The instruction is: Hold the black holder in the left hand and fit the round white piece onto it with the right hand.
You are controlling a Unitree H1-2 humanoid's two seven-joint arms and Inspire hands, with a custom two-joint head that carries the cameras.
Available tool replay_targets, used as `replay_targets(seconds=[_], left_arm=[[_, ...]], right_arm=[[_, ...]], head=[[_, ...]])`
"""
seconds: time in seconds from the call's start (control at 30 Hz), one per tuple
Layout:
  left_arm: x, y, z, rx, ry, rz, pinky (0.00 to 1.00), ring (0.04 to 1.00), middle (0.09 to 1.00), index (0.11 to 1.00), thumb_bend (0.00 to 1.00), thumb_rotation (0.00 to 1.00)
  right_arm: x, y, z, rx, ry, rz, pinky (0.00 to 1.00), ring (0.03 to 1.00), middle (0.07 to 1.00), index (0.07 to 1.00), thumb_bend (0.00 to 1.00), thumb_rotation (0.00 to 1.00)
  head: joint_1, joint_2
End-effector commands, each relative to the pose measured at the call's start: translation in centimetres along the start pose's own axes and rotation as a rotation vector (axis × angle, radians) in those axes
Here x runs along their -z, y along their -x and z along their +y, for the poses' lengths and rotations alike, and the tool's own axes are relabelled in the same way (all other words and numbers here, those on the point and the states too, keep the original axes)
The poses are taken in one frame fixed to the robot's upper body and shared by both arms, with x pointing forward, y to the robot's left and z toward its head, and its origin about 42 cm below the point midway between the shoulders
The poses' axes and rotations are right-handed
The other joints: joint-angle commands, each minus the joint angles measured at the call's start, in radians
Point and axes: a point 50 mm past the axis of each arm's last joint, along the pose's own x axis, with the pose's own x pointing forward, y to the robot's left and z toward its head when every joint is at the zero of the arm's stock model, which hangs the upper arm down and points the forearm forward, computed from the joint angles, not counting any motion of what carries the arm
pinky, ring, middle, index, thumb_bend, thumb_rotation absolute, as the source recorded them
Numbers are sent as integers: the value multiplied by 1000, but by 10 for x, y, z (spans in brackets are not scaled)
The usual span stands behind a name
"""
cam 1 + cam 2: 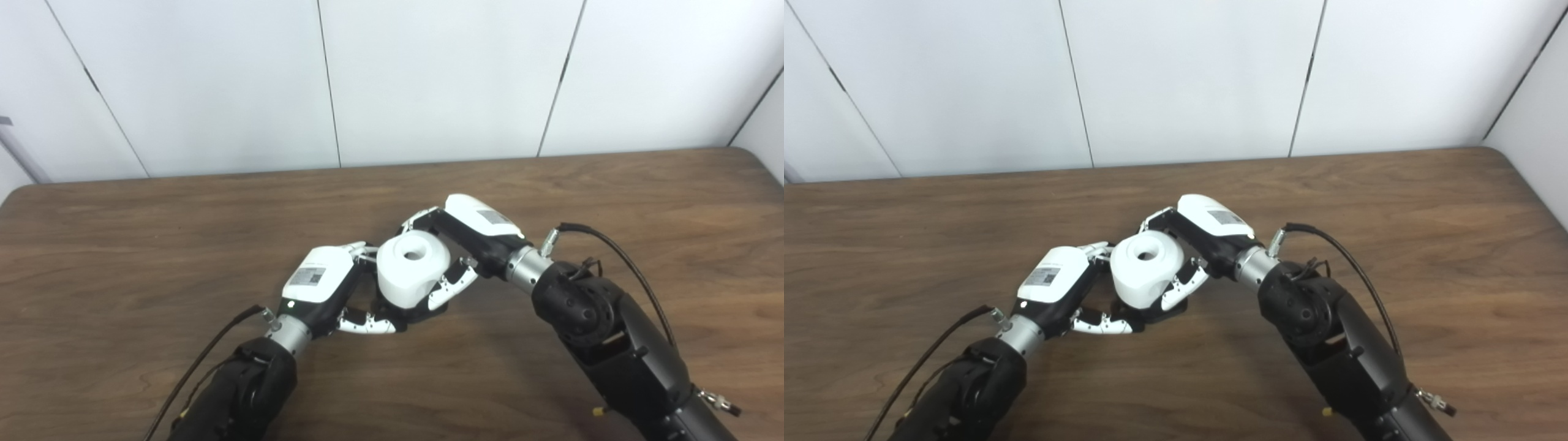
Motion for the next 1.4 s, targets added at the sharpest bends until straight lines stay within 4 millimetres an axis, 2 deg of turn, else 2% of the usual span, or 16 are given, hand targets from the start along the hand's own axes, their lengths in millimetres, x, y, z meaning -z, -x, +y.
replay_targets(seconds=[0.0,0.4,0.73,1.07,1.37], left_arm=[[8,9,-17,107,-6,52,828,881,823,487,523,51],[10,9,-13,112,-15,73,834,896,834,487,523,51],[15,8,-9,98,-15,78,833,895,828,487,523,52],[17,7,-9,87,-13,82,836,892,825,486,523,53],[15,8,-9,85,-14,83,837,891,821,487,523,53]], right_arm=[[11,0,13,-67,40,47,676,740,735,481,522,134],[14,1,20,-99,102,25,668,740,728,481,523,132],[13,7,13,-121,99,27,692,757,740,481,523,132],[13,17,2,-134,84,23,675,748,739,481,523,131],[13,21,2,-145,74,27,674,741,750,482,522,133]], head=[[6,1],[10,0],[10,6],[12,6],[11,5]])
